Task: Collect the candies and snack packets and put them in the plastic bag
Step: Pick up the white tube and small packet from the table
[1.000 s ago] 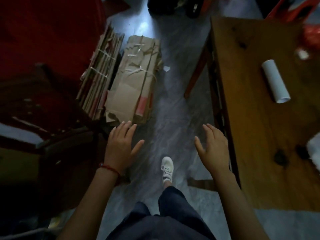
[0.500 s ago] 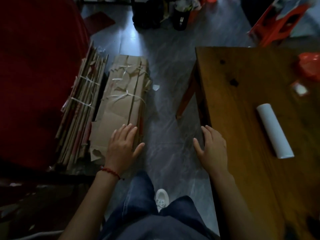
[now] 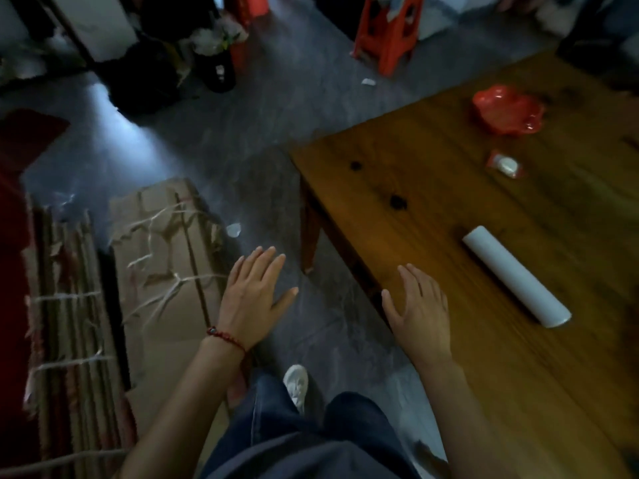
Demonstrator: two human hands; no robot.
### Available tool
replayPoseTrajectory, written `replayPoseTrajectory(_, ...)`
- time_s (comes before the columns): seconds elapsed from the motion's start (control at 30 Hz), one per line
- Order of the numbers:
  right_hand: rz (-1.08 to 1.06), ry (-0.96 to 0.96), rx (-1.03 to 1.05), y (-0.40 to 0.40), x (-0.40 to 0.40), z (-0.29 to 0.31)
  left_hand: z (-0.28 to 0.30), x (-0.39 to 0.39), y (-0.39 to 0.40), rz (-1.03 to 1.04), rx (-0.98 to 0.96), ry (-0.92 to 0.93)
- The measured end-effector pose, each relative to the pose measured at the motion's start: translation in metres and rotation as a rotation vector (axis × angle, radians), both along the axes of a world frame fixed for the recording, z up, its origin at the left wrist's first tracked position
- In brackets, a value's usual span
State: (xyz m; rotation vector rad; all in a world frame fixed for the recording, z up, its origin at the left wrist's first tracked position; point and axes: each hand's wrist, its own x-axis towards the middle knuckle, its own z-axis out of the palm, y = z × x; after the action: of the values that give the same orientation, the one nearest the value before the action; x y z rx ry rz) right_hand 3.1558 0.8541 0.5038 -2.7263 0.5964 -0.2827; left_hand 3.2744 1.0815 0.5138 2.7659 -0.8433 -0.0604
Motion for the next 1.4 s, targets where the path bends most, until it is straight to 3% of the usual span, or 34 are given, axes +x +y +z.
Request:
replayPoseTrajectory(0.33,-0.481,-0.017,0.031,-0.040,-0.027,0.000,-0.008,0.056,-0.113,-0.435,0.029,0.050)
replayPoseTrajectory(0.53,-0.644,-0.028,-0.006,-0.087,-0.039,-0.006,-0.010,0.064,-0.187,-0.604,0.002,0.057)
replayPoseTrajectory(0.7,-0.683,0.003,0.006,-0.129,-0.038,-0.011,-0.011,0.071,-0.228,-0.660,0.026,0.058)
replayPoseTrajectory(1.1,-0.539,0.176,0.074,-0.183,-0.009,-0.031,-0.024,0.111,-0.281,-0.721,0.074,0.118)
replayPoseTrajectory(1.4,-0.536,0.164,0.215,-0.201,0.010,-0.024,-0.028,0.142,-0.321,-0.757,0.030,0.118)
